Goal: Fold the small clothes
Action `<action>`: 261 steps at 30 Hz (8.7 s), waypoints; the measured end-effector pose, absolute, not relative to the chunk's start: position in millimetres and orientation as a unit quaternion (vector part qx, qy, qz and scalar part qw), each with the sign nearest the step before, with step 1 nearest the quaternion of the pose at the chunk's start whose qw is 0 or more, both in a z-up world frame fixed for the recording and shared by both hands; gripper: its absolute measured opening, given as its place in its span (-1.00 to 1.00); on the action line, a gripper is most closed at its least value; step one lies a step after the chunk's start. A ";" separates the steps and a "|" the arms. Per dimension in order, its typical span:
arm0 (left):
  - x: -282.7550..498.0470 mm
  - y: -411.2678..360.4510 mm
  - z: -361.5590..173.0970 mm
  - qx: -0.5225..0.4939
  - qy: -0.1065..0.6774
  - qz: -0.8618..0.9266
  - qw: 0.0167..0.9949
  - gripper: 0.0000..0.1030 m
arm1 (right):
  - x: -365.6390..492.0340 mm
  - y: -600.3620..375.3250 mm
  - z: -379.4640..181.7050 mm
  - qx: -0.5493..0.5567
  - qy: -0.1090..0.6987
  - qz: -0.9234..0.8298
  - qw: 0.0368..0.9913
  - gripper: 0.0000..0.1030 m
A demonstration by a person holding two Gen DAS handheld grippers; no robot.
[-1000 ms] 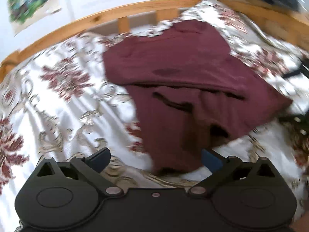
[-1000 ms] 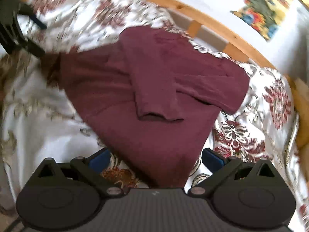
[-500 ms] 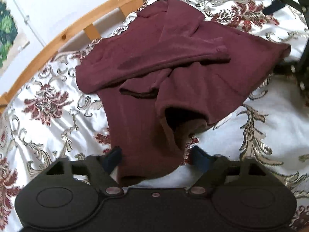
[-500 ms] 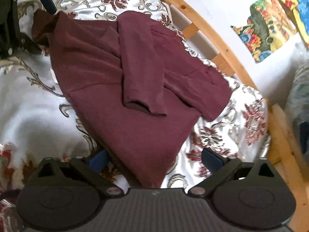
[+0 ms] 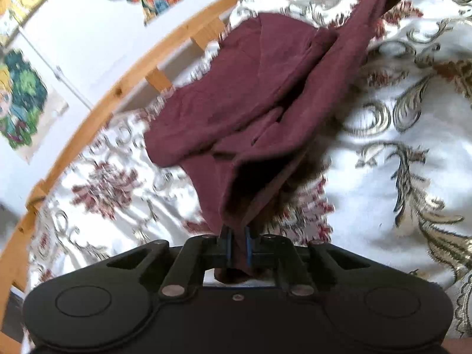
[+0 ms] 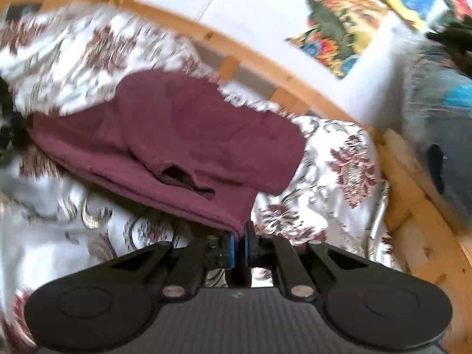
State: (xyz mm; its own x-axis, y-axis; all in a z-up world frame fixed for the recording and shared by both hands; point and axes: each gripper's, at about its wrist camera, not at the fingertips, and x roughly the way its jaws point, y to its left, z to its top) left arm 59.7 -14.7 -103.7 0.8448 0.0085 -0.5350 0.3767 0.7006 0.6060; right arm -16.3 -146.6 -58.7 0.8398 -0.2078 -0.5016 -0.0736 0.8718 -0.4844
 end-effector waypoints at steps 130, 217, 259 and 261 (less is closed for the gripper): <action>200.6 84.7 -64.6 0.013 0.371 -0.045 0.927 -0.93 | 111.4 -250.3 -117.6 0.026 0.308 -0.085 0.947 -0.86; 224.4 67.4 -48.1 0.000 0.399 -0.133 0.907 -0.60 | 75.2 -105.9 -146.4 -0.125 0.264 -0.067 0.954 1.00; 162.9 -125.4 12.2 0.062 0.304 -0.365 0.878 0.74 | 53.5 -315.8 -67.8 0.143 0.228 -0.147 0.952 1.00; 158.1 -117.3 10.3 0.080 0.292 -0.356 0.884 0.81 | 53.4 -317.6 -69.7 0.188 0.224 -0.108 0.950 1.00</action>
State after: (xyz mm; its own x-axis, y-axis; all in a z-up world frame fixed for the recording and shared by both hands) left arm 158.1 -117.3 10.3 0.5757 -0.5833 -0.5729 0.6764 0.7335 -0.0671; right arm 53.4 -317.6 -69.7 0.8762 -0.1198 -0.4669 0.2888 0.9060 0.3096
